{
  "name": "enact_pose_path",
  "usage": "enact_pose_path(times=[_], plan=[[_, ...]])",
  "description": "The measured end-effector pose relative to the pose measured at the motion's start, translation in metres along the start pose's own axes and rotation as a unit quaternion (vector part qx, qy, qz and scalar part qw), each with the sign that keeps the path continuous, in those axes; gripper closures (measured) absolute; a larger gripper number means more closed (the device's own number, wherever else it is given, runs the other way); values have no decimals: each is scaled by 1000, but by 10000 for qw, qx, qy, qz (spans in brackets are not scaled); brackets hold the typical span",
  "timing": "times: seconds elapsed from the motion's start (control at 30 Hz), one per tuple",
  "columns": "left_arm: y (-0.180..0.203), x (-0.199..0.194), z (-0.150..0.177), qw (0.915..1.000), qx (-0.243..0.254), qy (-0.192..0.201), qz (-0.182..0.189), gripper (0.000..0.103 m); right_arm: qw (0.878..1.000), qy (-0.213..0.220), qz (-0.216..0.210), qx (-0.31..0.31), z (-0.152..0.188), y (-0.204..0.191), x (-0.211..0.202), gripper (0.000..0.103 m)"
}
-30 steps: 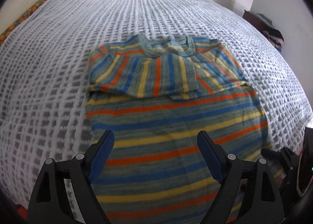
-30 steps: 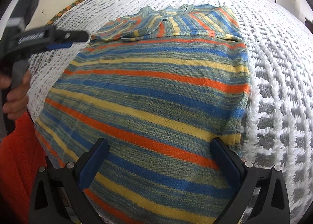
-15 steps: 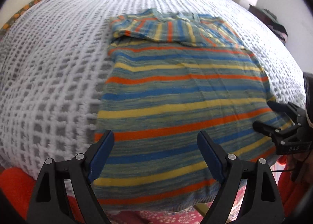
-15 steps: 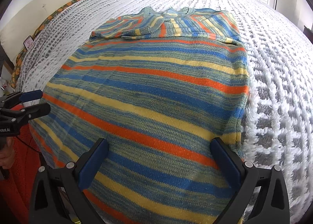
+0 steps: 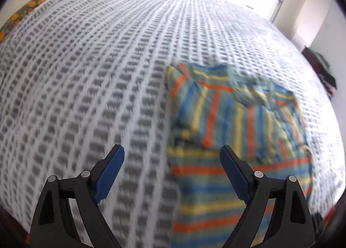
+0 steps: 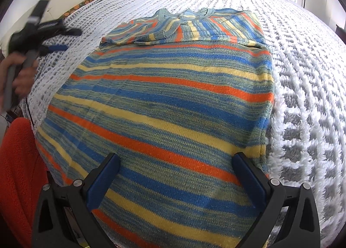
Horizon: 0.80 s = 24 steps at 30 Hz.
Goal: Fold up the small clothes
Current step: 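Move the left gripper back to the shirt hem beside the right gripper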
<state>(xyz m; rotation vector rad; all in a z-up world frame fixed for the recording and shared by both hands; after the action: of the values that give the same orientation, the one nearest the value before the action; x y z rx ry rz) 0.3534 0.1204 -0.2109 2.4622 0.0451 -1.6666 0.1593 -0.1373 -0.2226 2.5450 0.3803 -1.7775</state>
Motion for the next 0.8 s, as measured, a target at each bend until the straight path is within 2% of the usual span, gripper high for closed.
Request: enact_pose_path(times=[0.07,0.1,0.13,0.17,0.2,0.27,0.33,0.37,0.43,0.53,0.6,0.67,0.7,0.8], plan=[[-3,27,-12,9995,-36,-269,-165,12,10000,-14,18,-13,0,0,1,0],[-7,41,-15,9985,-3,-394,-372,16,10000,-22,27,-19,-1,0,1,0],[-15,55,-14,9956,80,-522,-775,27,10000,-29,34,-24,-1,-1,2,0],[-29,67,-11,9878,158,-711,-1373,36,10000,-39,38,-29,-1,-1,3,0],[-43,75,-5,9802,153,-903,-1758,50,10000,-48,36,-28,-1,-1,3,0],[-52,73,1,9861,-64,-902,-1397,46,10000,-59,26,-27,-2,0,4,0],[-60,59,6,9898,-254,-820,-1137,30,10000,-61,16,-38,-3,0,4,0],[-61,50,8,9919,-270,-739,-994,26,10000,-62,6,-42,-3,0,5,0],[-52,29,13,9969,-192,-510,-566,14,10000,-69,-16,-36,-4,1,5,0],[-24,13,32,9988,218,-438,48,10,10000,-67,-43,-13,-4,3,5,0],[-8,18,43,9967,617,-526,-12,10,10000,-63,-39,-13,-5,3,5,0],[2,30,41,9928,946,-533,-508,10,10000,-54,-22,-28,-4,2,5,0],[2,40,41,9905,1012,-550,-757,10,10000,-49,-11,-37,-4,2,5,0],[-5,57,38,9904,768,-661,-936,10,10000,-43,37,-62,-2,2,5,0]])
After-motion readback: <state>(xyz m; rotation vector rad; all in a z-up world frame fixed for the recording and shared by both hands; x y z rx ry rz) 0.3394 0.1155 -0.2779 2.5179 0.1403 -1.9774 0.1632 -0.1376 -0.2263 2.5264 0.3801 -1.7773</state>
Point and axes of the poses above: each gripper's, at about its wrist camera, not at the fingertips, and x roughly the way its jaws point, y to its right, z to its underside, the point moved 10 cm from there along x, roughly the way its jaws point, and after that the axes turned 9 degrees about -y, right-handed, at the moved point
